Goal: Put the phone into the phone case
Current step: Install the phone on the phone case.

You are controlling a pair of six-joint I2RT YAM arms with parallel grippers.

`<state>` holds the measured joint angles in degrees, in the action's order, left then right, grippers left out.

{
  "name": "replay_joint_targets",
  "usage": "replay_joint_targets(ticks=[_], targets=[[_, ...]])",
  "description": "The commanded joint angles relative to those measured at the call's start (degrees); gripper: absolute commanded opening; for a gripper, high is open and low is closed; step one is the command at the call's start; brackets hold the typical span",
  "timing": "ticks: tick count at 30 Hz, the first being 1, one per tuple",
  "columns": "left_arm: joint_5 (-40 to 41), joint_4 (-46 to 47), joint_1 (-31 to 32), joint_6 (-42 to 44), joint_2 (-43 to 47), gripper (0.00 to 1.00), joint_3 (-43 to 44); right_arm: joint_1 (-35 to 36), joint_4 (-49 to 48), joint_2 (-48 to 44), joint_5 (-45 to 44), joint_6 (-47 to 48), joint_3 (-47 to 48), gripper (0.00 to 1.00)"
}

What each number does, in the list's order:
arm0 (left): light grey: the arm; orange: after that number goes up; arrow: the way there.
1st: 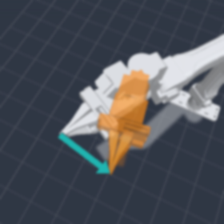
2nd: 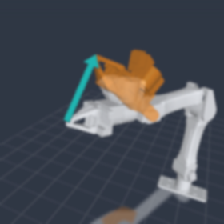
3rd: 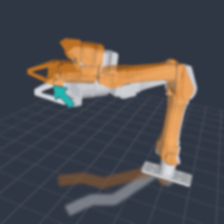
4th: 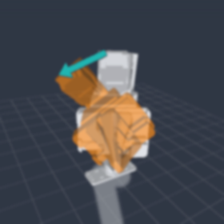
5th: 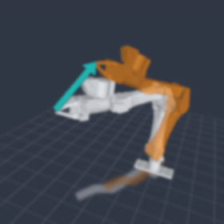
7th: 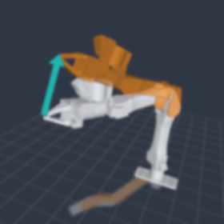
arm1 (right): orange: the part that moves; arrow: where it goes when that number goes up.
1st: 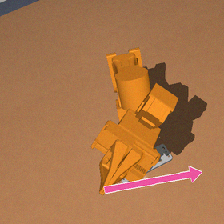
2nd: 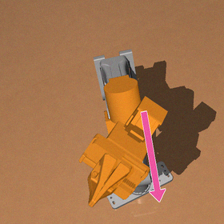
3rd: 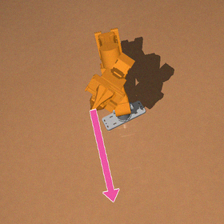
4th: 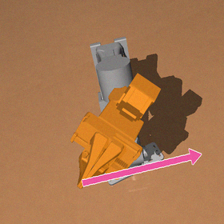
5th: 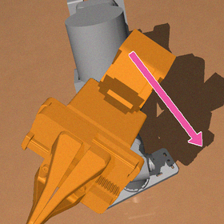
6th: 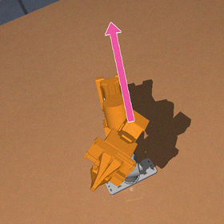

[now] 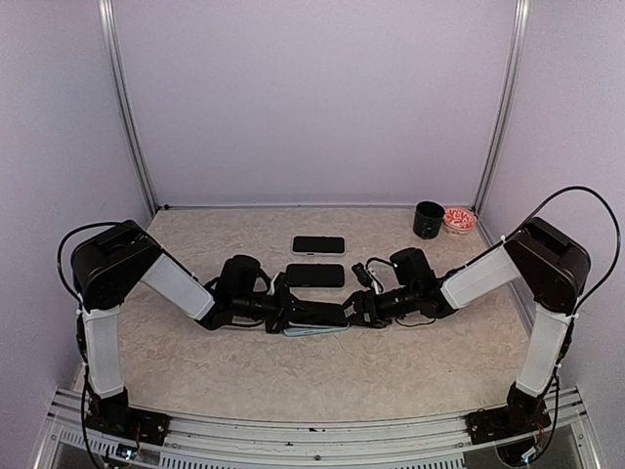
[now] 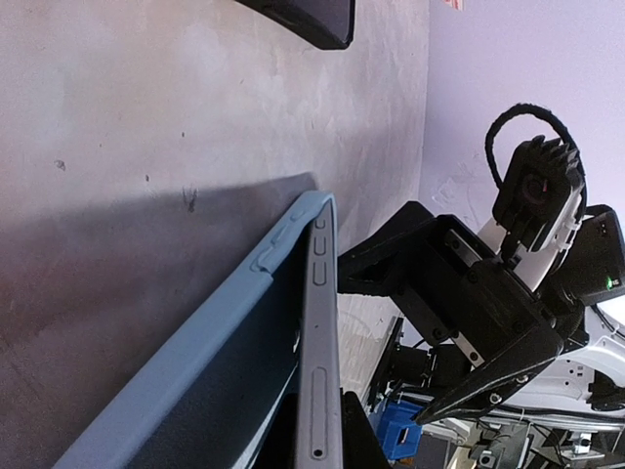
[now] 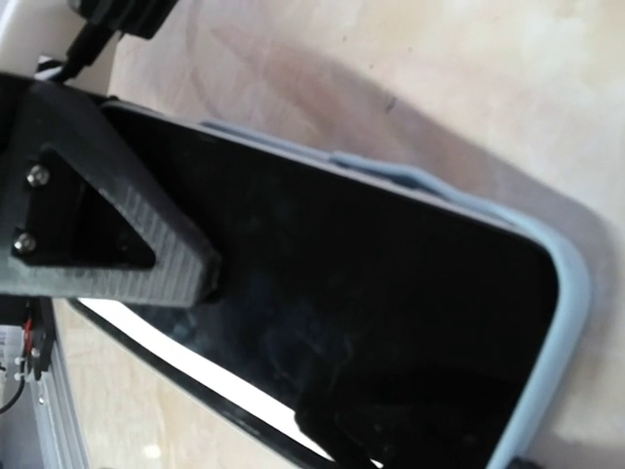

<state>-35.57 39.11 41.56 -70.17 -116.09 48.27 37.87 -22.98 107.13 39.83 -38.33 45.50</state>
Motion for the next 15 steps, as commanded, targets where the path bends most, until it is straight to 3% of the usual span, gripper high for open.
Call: replay_joint_targets(ticks=[1, 15], targets=[[1.7, -0.5, 2.4, 0.3, -3.5, 0.00, -2.1, 0.8, 2.4, 1.3, 4.7, 0.7, 0.0, 0.85], [-0.3, 8.7, 1.8, -1.2, -0.3, 0.00, -4.6, -4.3, 2.8, -1.9, 6.1, 0.8, -1.9, 0.86]])
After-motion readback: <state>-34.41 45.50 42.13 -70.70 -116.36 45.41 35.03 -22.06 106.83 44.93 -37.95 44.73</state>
